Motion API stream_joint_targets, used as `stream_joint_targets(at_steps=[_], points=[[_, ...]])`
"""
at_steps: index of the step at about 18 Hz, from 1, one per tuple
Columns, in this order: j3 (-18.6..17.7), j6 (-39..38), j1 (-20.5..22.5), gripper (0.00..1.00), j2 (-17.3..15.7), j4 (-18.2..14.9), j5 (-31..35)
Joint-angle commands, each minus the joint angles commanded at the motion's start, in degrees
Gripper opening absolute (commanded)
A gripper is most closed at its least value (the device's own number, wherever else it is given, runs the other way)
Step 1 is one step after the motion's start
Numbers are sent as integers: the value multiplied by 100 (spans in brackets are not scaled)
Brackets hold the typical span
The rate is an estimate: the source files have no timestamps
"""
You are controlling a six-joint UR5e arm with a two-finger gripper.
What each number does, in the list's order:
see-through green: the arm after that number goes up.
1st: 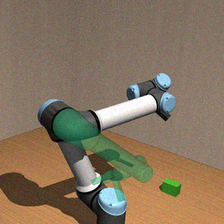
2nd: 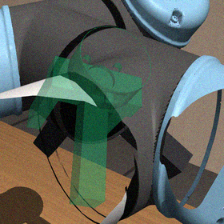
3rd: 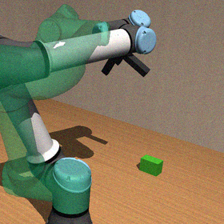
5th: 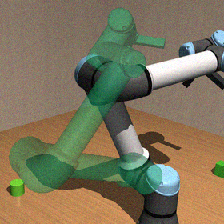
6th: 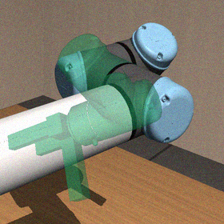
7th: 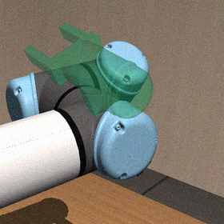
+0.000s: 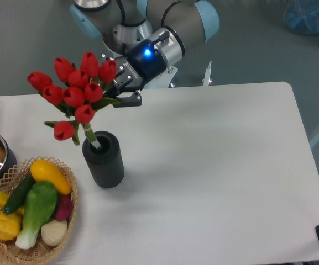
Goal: Insert the flowers into the vase
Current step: 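Lower the tulip stems down into the black vase opening, then open the gripper to release the tulips in the vase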
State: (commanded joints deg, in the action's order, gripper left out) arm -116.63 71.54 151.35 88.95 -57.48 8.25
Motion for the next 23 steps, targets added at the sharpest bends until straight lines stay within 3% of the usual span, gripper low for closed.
stream_joint_targets(at_steps=[6, 14, 19, 21, 23], points=[[-106, 70, -175, 6, 184, 0, 537], [-79, 571, -299, 35, 536, 17, 765], [-79, 580, -308, 61, 633, 26, 1177], [-79, 580, -325, 86, 607, 26, 1397], [-62, 571, -325, 99, 580, 26, 1556]])
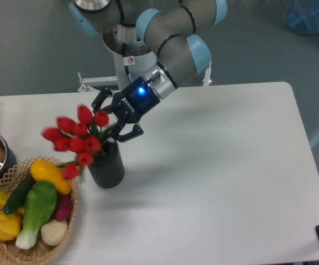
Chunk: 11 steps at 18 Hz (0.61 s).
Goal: Insert the flowers into the vase
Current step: 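Open the gripper to release the tulips in the vase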
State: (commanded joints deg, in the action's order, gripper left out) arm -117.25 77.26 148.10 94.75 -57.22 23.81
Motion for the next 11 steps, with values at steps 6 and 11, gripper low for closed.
stream_joint_targets(at_steps=[6, 11], points=[[79, 0, 97, 100, -105, -9, 123], [290, 0, 281, 100, -404, -9, 755]])
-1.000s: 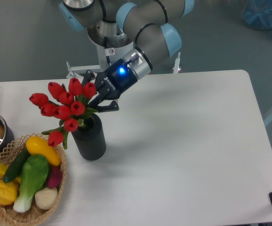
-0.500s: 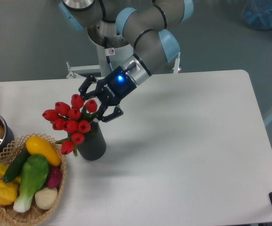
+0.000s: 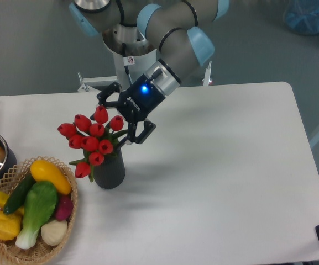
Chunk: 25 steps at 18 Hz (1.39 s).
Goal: Insert the flowers into the vase
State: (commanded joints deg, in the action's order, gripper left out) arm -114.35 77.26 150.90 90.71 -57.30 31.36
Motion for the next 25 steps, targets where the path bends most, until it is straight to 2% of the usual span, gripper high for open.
stream_joint_targets(at_steps=[4, 7, 11, 16, 21, 25], points=[[220, 0, 193, 100, -255, -9, 773], [422, 0, 264, 100, -308, 0, 1319], [589, 0, 650, 100, -405, 0, 1750], [695, 9, 1212, 100, -414, 0, 1882], [783, 0, 1249, 100, -343, -44, 3321], [757, 9, 1178, 100, -343, -44, 3921]])
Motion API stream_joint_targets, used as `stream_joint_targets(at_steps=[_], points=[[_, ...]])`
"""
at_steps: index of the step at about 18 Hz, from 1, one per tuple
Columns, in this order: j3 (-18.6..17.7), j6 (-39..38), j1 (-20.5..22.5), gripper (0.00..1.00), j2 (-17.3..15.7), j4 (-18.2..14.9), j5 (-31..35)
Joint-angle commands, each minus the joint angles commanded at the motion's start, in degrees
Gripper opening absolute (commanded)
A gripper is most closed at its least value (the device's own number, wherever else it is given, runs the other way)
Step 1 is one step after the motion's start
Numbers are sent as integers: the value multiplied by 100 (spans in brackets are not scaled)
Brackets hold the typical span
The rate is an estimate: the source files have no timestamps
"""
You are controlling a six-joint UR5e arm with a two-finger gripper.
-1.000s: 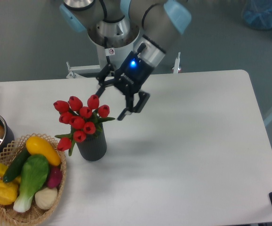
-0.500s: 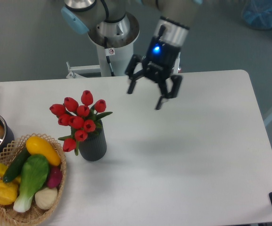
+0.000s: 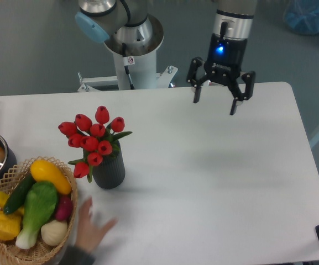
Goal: Insert the flowers into the vase
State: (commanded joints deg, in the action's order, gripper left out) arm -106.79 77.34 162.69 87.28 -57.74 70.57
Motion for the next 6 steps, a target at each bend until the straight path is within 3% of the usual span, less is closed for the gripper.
stream_joint_targets(at_steps=[3, 6], points=[[-9, 0, 17, 100, 123, -9, 166], [9, -9, 44, 100, 298, -18, 982]])
